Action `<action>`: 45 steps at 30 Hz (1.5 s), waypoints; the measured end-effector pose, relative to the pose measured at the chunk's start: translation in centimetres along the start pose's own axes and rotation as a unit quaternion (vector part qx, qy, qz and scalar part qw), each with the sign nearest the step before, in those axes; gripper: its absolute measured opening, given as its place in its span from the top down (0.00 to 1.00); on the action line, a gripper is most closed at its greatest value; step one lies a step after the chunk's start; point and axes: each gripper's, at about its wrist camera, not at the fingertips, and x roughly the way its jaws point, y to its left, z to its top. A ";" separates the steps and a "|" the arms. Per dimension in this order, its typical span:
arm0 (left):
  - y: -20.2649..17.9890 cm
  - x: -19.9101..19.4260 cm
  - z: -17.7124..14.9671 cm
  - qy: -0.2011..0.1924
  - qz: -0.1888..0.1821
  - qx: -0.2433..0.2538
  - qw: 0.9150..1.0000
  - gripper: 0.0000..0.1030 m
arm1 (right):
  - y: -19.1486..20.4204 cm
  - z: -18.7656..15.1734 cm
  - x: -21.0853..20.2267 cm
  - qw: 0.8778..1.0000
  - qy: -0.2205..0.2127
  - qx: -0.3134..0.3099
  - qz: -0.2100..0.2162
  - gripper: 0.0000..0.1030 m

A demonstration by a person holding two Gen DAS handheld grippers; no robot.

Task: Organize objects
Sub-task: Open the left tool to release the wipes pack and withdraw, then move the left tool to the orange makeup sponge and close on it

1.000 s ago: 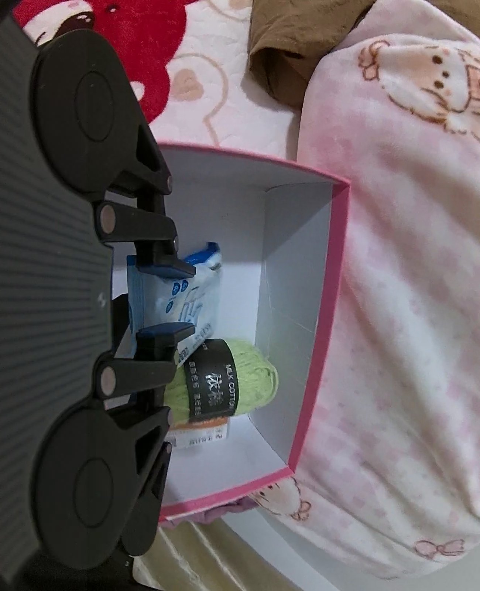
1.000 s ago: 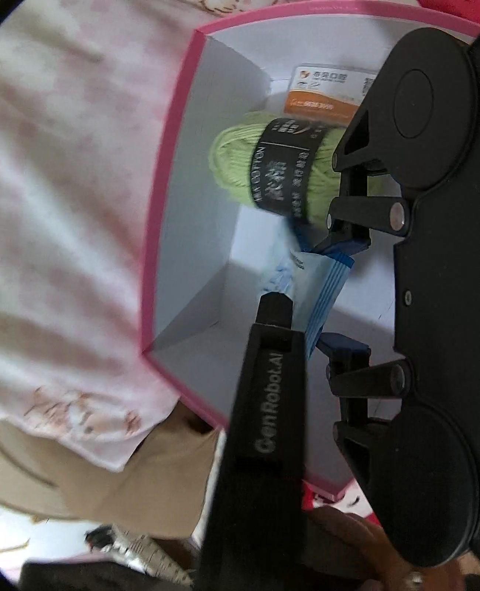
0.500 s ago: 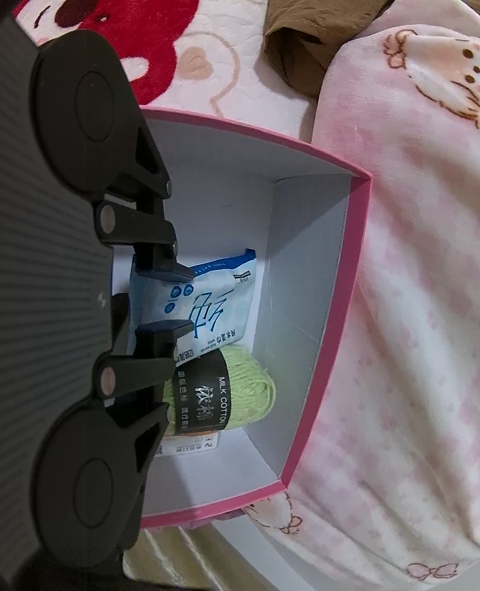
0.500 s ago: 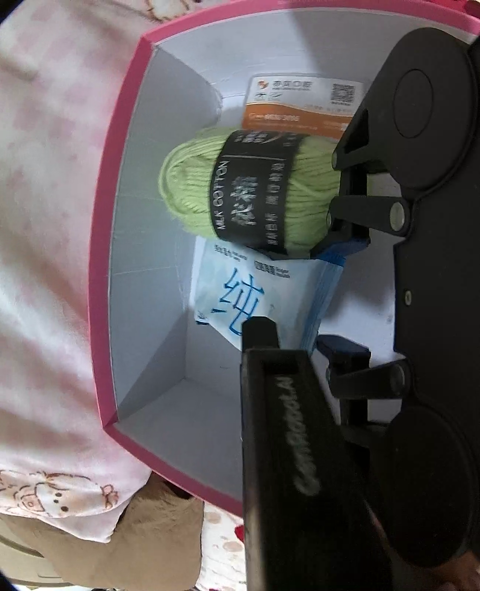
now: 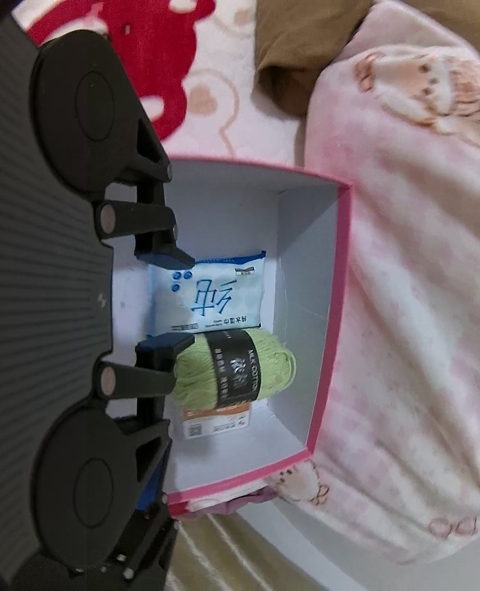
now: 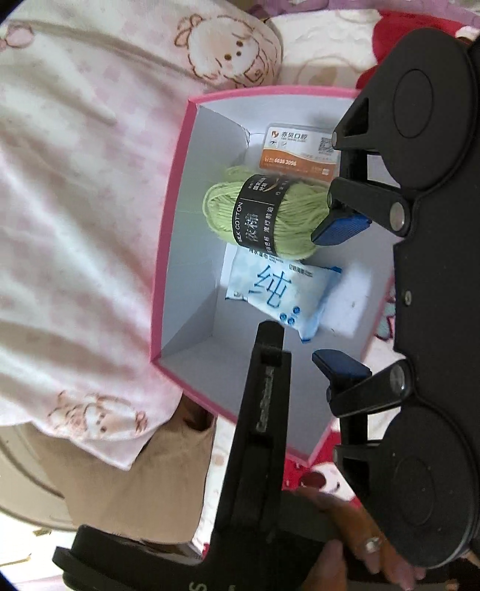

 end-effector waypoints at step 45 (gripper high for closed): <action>-7.5 -11.5 -15.2 0.063 -0.010 0.091 0.994 0.36 | 3.7 -17.3 -10.6 0.993 0.040 -0.075 0.085 0.26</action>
